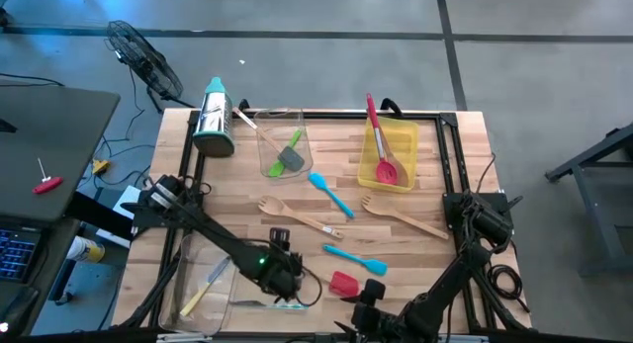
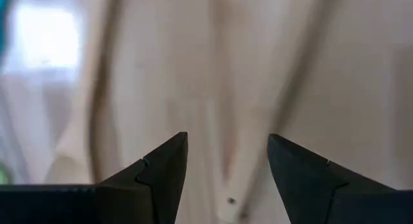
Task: Pick & Place Kitchen Items
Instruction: Put the orange spatula into the top transparent bin
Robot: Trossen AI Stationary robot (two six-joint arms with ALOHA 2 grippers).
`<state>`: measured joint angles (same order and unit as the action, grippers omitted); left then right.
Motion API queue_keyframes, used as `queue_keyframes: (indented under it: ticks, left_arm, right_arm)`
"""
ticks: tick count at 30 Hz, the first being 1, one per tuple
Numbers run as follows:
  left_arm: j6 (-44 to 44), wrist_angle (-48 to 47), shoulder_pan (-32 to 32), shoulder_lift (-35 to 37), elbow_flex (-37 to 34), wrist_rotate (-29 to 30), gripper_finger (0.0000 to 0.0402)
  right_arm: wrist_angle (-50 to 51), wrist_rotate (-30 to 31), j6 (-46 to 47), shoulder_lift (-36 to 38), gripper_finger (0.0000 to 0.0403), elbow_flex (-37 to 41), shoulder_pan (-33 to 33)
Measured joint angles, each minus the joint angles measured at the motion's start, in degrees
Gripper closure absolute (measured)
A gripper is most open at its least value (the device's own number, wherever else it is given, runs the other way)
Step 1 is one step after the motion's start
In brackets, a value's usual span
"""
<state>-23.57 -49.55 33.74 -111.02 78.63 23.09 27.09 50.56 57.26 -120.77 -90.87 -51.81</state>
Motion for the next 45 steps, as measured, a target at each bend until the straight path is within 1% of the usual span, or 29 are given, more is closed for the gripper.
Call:
queue_keyframes:
  ticks: [6,12,14,20,22,30,41,45]
  left_arm:
    - [7.4,-0.1,0.0,0.2,0.0,-8.1,0.0195]
    - [9.9,0.0,-1.8,0.2,0.0,-7.6,0.0195]
    - [11.2,-0.1,-2.5,0.2,0.0,-8.2,0.0195]
    - [13.1,1.9,-5.6,0.2,-2.3,-17.1,0.0195]
    - [13.7,2.7,-6.4,0.3,-2.9,-18.9,0.0195]
    - [14.1,7.3,-8.0,0.7,-7.0,-21.3,0.0195]
    - [13.2,13.9,-7.9,0.9,-13.3,-20.0,0.0195]
    - [12.4,14.5,-7.9,1.0,-14.0,-19.8,0.0195]
  right_arm:
    - [0.2,0.0,2.7,0.0,0.0138,0.0,-0.1]
    - [0.1,-0.1,5.4,0.0,0.0138,0.0,-0.1]
    - [0.1,-0.2,5.8,0.0,0.0138,0.0,-0.1]
    - [0.2,-0.2,5.6,-0.1,0.0138,0.0,-0.1]
    - [0.6,-0.2,5.6,-0.1,0.0138,0.0,-0.1]
    - [1.1,-0.2,5.5,-0.1,0.0138,0.0,-0.1]
    - [1.1,-0.2,5.5,-0.1,0.0138,0.0,-0.1]
    - [1.1,-0.2,5.5,-0.1,0.0138,0.0,-0.1]
